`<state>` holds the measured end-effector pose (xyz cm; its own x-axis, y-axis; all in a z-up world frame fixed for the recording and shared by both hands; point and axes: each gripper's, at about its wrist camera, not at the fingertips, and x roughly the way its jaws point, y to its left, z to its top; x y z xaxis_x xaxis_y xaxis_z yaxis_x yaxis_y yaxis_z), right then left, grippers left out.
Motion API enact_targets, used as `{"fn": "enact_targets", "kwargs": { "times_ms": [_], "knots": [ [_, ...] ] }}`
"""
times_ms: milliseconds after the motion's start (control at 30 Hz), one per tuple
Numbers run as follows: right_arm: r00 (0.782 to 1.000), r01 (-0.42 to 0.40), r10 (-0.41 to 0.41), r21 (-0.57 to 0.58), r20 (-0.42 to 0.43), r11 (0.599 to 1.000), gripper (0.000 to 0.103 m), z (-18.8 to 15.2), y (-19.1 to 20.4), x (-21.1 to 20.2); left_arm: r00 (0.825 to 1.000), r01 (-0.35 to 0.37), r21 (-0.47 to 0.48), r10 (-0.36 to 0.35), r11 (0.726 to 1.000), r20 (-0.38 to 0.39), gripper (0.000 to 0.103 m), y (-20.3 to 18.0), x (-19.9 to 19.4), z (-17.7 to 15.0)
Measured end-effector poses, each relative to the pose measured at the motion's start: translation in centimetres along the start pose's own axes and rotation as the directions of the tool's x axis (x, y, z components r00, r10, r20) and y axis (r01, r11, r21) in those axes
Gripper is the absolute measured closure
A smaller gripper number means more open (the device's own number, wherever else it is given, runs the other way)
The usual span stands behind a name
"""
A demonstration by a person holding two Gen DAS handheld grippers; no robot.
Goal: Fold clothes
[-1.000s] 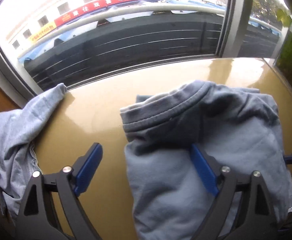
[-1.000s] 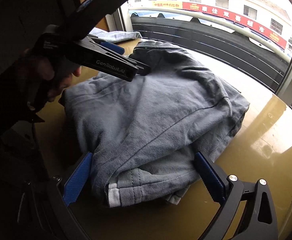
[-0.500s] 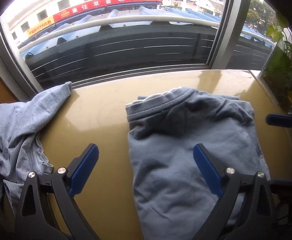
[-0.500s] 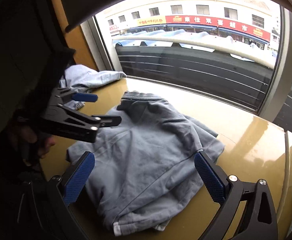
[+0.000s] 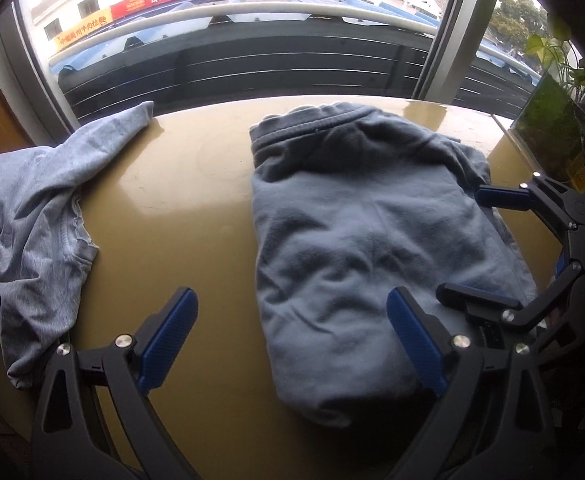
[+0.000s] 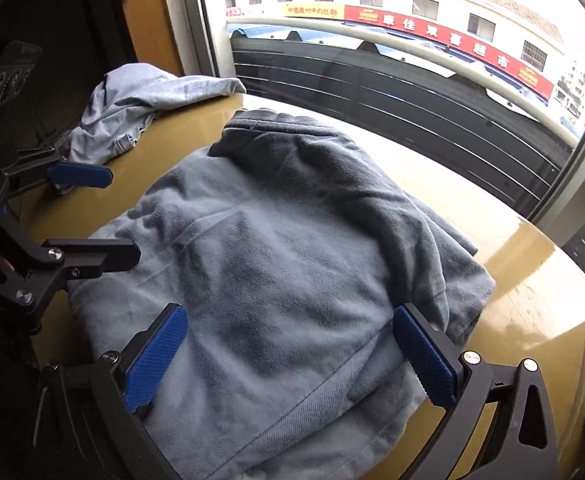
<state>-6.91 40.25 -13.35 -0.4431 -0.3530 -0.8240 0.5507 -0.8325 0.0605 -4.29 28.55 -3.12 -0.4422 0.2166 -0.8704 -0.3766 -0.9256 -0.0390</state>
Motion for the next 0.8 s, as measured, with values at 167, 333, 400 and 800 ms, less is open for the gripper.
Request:
{"fn": "enact_targets", "kwargs": {
  "times_ms": [167,333,400,800],
  "knots": [
    [0.999,0.007,-0.009,0.055,0.043,0.998,0.0,-1.9,0.8,-1.7,1.0,-0.026,0.034,0.026,0.999,-0.007,0.003,-1.0,1.1,-1.3],
    [0.996,-0.009,-0.004,0.147,0.089,0.989,0.0,-4.1,0.3,-1.9,1.0,-0.013,0.024,0.013,1.0,0.01,0.0,-0.5,1.1,-1.9],
    [0.995,0.006,-0.02,0.139,0.097,0.99,0.0,-4.1,0.5,-1.9,1.0,-0.014,0.016,0.014,1.0,0.015,0.0,-0.4,1.1,-2.0],
    [0.993,0.038,-0.055,0.157,0.104,0.987,0.0,-4.4,3.6,-4.7,0.998,0.042,0.099,-0.047,0.994,0.044,0.003,-1.5,-1.3,-2.6]
  ]
}}
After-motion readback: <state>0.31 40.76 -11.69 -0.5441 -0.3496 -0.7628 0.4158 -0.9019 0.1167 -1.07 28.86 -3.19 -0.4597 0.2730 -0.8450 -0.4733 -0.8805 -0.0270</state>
